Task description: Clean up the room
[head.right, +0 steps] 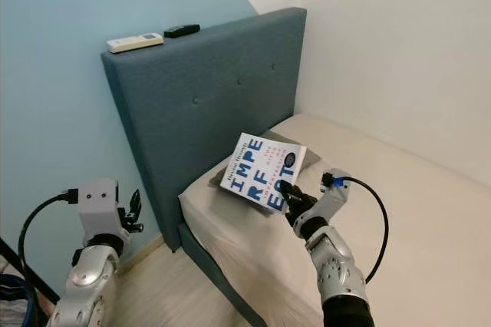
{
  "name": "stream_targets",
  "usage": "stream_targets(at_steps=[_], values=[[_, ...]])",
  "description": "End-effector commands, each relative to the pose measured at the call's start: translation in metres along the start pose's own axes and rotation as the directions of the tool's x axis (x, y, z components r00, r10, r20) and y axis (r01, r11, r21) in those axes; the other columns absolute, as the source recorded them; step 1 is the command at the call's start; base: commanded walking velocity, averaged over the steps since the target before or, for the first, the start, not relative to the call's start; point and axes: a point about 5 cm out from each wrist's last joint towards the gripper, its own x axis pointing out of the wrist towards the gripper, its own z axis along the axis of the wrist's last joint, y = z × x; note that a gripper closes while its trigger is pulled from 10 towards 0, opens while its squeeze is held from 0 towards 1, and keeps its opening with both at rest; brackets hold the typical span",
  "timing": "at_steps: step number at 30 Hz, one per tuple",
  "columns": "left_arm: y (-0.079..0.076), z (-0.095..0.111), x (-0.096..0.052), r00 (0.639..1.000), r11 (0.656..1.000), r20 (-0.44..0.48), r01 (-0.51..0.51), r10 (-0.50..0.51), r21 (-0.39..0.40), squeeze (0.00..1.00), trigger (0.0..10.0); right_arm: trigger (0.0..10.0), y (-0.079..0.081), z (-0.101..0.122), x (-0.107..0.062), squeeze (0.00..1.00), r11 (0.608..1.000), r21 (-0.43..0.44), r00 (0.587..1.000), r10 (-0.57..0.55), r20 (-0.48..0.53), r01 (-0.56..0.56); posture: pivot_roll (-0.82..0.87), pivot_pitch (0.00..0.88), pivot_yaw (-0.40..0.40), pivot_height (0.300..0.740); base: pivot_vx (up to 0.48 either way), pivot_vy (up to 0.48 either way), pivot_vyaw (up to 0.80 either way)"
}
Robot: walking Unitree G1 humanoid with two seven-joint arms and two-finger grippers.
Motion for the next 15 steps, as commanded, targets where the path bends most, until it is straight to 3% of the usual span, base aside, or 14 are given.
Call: stream_targets(at_steps=[1,15], values=[[-0.0027,-0.0077,-0.0037,1.000,1.000,-0.023,0.009,-0.009,0.008,0.00,10.0,10.0,0.0002,0.0042,0.0006,0.00,0.999,-0.036,1.000,-0.004,0.027,0.005,0.01,0.075,-0.081,0.740,0.000,0.000,0.00],[-0.0057,-0.0095,-0.0058,0.999,1.000,-0.032,0.025,-0.025,0.001,0.00,10.0,10.0,-0.0035,0.0000,-0.0018,0.00,0.997,-0.065,0.999,-0.029,0.022,0.031,0.01,0.078,-0.082,0.740,0.000,0.000,0.00]])
